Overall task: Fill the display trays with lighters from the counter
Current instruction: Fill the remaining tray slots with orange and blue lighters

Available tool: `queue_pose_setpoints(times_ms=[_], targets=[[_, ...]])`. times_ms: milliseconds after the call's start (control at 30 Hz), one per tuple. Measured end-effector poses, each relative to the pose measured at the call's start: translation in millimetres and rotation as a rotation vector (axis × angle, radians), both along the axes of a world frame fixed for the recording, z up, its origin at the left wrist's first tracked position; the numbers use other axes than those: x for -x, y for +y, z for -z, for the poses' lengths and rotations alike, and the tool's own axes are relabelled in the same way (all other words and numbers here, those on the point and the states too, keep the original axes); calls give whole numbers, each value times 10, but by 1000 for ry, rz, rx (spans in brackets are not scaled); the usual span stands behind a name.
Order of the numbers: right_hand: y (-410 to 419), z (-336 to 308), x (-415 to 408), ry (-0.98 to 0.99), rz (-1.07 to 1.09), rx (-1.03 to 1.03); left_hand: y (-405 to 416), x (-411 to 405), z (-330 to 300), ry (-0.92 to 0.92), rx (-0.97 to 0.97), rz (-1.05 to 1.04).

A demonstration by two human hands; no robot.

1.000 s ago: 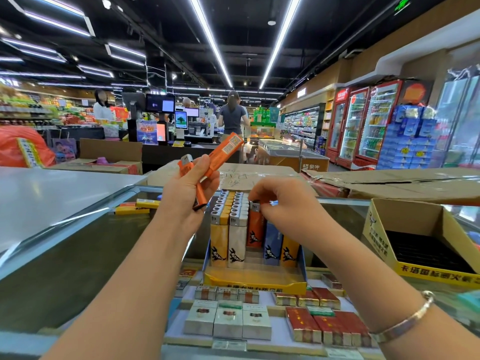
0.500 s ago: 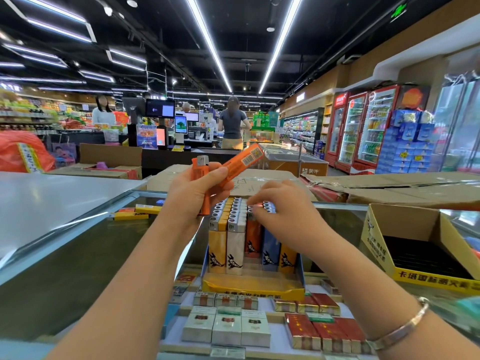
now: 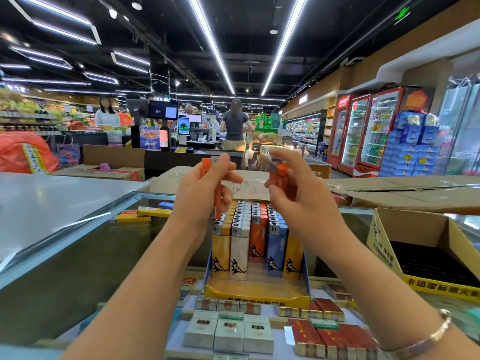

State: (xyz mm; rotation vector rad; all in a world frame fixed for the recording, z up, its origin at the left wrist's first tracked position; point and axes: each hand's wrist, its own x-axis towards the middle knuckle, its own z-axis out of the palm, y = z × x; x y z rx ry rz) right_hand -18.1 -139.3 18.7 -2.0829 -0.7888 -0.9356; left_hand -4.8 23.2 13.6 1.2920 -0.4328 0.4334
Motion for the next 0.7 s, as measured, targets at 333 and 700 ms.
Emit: queue_pose_setpoints(times_ms=[333,700], targets=[[-6,-7,-57,165,-96,-137,18,-97,42,29,68,-68],[36,63,-71,188,75,269,33,-104,77,11,-36,-215]])
